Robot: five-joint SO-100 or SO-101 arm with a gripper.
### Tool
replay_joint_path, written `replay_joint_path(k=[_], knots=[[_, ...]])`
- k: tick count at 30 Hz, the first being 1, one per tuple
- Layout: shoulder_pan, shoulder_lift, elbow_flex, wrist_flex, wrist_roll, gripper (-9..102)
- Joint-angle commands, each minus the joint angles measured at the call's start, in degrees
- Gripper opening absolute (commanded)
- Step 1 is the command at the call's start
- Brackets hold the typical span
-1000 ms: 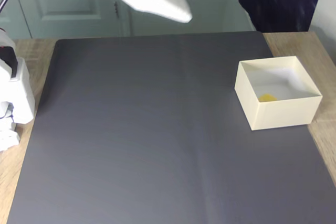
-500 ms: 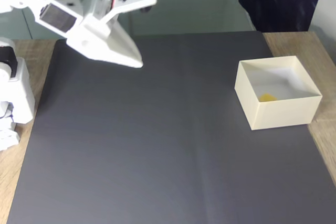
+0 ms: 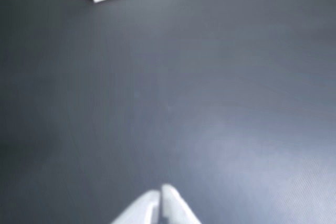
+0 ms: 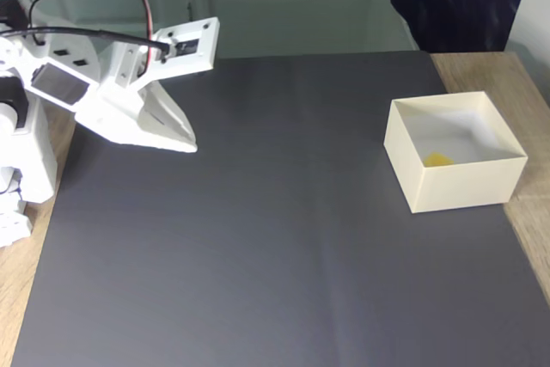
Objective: Grasp a cube block and put it in the white box.
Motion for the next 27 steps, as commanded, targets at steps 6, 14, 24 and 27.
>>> replay_joint_path(k=[6, 14, 24, 27], knots=[[0.9, 9.4, 3.0, 5.9, 0.4, 0], [0.9, 9.5, 5.4, 8.7, -0.7, 0], [0.0, 9.7, 8.6, 11.3, -4.1, 0], [0.2, 9.7, 8.6, 12.7, -4.3, 0]])
